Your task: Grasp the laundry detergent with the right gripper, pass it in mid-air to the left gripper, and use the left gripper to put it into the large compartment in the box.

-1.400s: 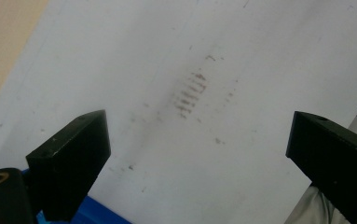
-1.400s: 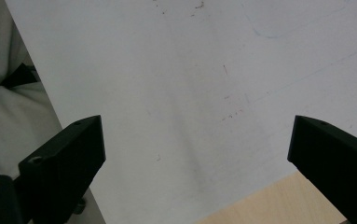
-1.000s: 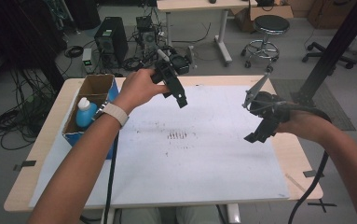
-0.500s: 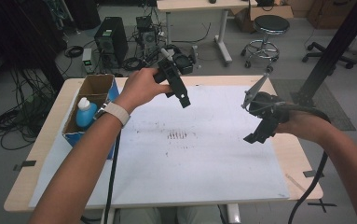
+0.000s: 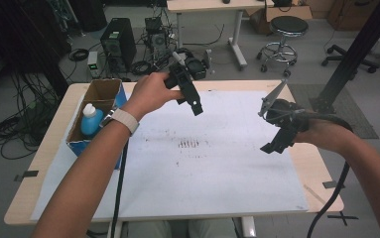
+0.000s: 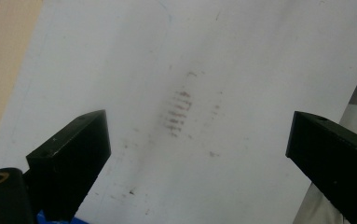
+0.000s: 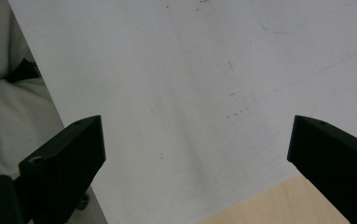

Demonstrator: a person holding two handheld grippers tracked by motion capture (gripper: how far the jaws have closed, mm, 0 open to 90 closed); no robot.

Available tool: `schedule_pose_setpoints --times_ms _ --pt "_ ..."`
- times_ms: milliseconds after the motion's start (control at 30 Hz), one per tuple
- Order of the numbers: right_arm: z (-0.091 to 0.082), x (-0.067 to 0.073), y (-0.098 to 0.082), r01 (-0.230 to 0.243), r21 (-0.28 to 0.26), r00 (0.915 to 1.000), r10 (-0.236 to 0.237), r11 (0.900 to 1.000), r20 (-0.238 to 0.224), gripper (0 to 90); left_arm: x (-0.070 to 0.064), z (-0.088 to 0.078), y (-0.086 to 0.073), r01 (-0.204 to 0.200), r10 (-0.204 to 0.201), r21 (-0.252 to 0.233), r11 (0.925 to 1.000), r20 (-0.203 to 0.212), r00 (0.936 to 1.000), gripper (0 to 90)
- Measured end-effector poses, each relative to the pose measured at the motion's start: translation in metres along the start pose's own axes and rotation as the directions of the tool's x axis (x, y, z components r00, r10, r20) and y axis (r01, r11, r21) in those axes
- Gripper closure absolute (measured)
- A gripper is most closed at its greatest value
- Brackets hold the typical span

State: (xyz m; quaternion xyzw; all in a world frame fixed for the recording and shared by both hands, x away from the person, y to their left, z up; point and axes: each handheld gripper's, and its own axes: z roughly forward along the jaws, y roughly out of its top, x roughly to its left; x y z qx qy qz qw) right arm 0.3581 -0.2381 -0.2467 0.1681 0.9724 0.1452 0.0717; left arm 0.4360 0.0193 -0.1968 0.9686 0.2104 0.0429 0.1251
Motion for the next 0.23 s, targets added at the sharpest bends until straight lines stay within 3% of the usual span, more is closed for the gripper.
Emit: schedule_pose_setpoints --times_ms 233 --pt "0.0001 0.0007 -0.0005 -0.002 0.0 1.0 0.002 1.0 -0.001 4.0 -0.0006 -0.0008 -0.0011 0.004 -0.004 0.0 1.0 0.001 1.0 6.8"
